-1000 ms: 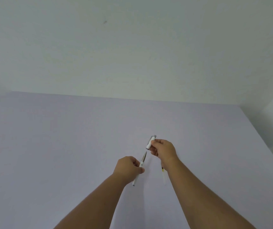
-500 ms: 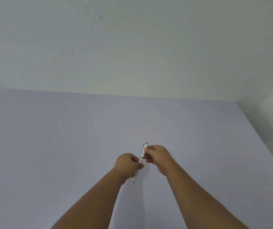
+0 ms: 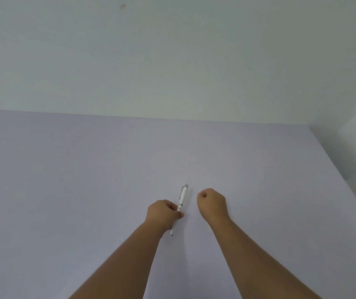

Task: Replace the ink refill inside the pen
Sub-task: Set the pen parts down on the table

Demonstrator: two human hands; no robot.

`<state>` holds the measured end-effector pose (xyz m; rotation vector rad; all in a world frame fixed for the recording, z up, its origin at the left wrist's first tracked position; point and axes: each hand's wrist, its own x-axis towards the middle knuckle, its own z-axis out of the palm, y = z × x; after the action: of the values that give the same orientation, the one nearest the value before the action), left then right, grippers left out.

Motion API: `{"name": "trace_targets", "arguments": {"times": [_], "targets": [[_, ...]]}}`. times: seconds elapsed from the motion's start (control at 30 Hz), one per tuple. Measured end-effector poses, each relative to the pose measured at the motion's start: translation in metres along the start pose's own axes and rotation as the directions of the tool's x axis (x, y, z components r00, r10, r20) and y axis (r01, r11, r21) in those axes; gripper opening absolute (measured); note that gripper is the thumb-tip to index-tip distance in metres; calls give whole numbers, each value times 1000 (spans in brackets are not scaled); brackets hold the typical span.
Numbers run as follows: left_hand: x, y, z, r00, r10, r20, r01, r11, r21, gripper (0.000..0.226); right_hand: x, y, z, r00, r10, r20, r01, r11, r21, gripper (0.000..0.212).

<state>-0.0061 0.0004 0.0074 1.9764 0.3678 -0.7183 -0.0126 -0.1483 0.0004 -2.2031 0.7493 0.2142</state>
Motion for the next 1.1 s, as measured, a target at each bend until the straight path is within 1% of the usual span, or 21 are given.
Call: {"name": "trace_targets", "arguments": {"times": [0.07, 0.1, 0.17, 0.2, 0.27, 0.37, 0.57, 0.73, 0.87, 1.1], "targets": [[5, -4, 4, 1000, -1, -30, 3, 997, 76, 9, 0, 11, -3, 998, 40, -49, -48, 984, -171, 24], [6, -5, 7, 999, 1, -47, 4, 995, 102, 10, -1, 17, -4, 997, 71, -43, -78, 973, -217, 24], [8, -9, 12, 997, 11, -72, -3, 994, 107, 20, -3, 27, -3, 991, 135, -14, -135, 959, -248, 23], [9, -11, 15, 996, 16, -86, -7, 995, 97, 24, -3, 30, -1, 988, 155, -1, -150, 958, -244, 22], [9, -12, 20, 994, 31, -106, -22, 996, 89, 22, -3, 32, 3, 988, 157, 13, -150, 961, -231, 23], [10, -14, 27, 992, 54, -116, -43, 995, 90, 18, -3, 29, 10, 991, 129, 37, -118, 969, -216, 24], [12, -15, 34, 985, 71, -154, -54, 993, 108, 16, -5, 24, 19, 994, 81, 77, -65, 980, -189, 21], [12, -15, 38, 987, 51, -152, -33, 992, 122, 17, -5, 23, 22, 993, 58, 102, -42, 987, -152, 8], [11, -15, 39, 988, 41, -150, -23, 992, 120, 18, -5, 24, 23, 994, 44, 103, -30, 991, -133, 14], [10, -14, 39, 988, 25, -149, -9, 995, 101, 18, -4, 26, 25, 994, 50, 102, -38, 993, -113, 12]]}}
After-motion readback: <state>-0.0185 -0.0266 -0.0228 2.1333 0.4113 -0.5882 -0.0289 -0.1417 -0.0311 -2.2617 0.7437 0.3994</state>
